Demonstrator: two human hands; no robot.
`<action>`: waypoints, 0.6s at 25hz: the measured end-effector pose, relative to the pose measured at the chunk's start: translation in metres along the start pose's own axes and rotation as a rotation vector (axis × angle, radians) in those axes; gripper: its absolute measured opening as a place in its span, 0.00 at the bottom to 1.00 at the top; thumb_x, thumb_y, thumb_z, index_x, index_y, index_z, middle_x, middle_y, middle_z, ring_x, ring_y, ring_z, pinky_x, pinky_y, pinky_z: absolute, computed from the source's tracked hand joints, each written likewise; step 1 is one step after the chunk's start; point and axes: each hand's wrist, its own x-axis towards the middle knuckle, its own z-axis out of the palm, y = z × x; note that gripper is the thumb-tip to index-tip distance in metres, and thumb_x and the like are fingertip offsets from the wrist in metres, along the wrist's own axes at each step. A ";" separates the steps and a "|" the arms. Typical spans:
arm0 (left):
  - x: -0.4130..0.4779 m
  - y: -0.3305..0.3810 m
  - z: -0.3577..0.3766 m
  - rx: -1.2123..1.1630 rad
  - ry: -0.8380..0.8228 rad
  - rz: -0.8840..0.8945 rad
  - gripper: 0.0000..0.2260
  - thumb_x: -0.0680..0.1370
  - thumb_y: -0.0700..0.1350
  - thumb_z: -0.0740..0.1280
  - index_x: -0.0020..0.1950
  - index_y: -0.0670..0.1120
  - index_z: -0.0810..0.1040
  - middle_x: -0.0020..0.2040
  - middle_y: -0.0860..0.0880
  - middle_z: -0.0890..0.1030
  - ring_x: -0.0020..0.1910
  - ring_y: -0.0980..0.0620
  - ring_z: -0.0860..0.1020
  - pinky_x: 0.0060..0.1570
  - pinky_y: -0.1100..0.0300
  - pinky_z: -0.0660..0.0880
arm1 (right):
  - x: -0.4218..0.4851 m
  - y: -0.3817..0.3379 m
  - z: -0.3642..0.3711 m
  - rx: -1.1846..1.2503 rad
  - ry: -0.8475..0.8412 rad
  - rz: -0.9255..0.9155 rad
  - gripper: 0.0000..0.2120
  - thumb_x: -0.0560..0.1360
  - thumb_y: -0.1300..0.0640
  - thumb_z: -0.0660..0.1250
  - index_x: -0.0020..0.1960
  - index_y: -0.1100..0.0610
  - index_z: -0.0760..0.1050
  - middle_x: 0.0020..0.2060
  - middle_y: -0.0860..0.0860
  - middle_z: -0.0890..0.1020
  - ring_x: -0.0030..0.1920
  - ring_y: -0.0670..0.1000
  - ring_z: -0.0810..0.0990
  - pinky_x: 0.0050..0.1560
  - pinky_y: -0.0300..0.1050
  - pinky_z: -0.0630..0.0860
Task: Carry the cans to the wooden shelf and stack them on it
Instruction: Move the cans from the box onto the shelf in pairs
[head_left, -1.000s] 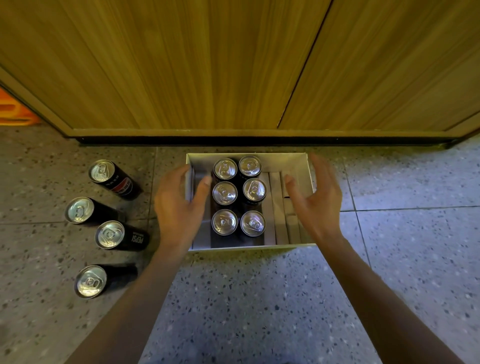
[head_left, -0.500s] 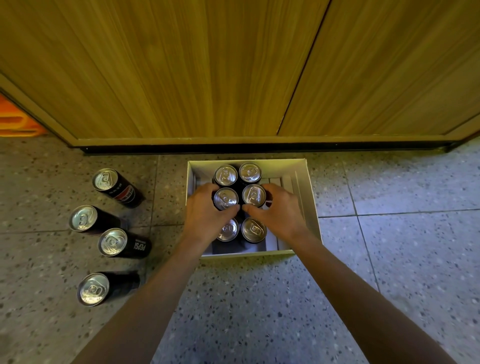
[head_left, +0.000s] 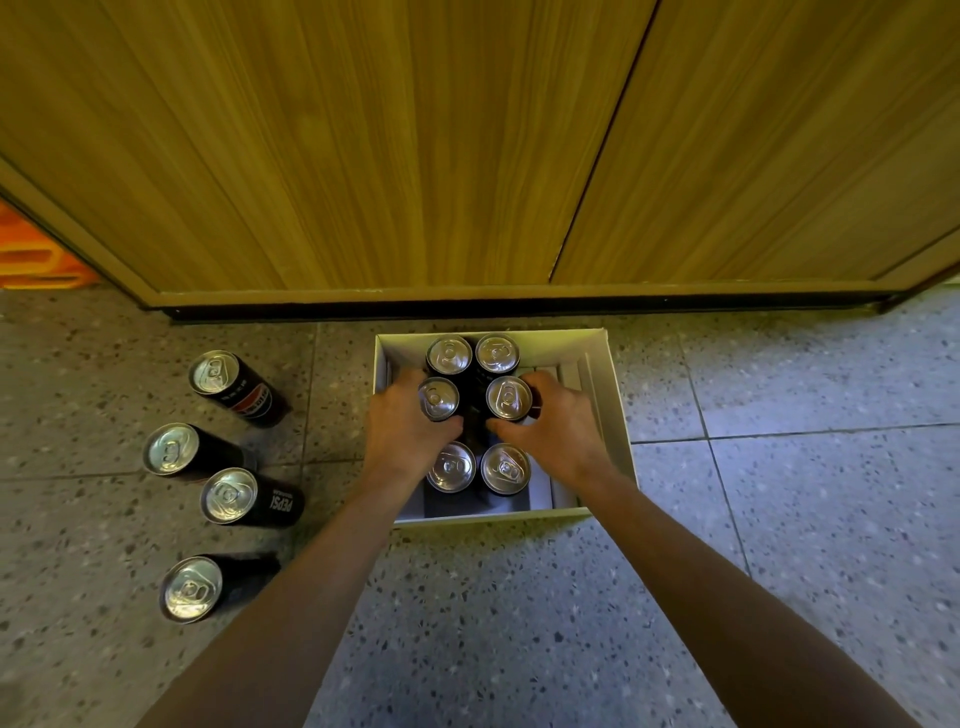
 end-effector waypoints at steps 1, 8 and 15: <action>-0.003 0.002 -0.003 -0.004 -0.010 0.011 0.17 0.64 0.44 0.77 0.49 0.47 0.77 0.41 0.52 0.83 0.42 0.52 0.81 0.39 0.58 0.77 | -0.003 -0.002 -0.003 0.023 0.014 0.007 0.22 0.66 0.48 0.80 0.55 0.54 0.78 0.44 0.45 0.85 0.44 0.44 0.83 0.47 0.48 0.82; -0.026 0.089 -0.088 0.005 -0.029 0.141 0.21 0.63 0.45 0.79 0.54 0.50 0.78 0.43 0.57 0.81 0.40 0.64 0.78 0.35 0.77 0.68 | -0.027 -0.091 -0.089 0.234 0.206 -0.029 0.24 0.67 0.49 0.80 0.60 0.51 0.79 0.48 0.41 0.85 0.49 0.39 0.83 0.51 0.42 0.82; -0.092 0.309 -0.305 -0.126 -0.020 0.292 0.26 0.66 0.46 0.80 0.60 0.51 0.75 0.51 0.58 0.81 0.50 0.64 0.79 0.46 0.73 0.74 | -0.073 -0.325 -0.285 0.312 0.281 -0.223 0.26 0.68 0.51 0.80 0.63 0.55 0.78 0.53 0.45 0.84 0.53 0.45 0.84 0.53 0.45 0.82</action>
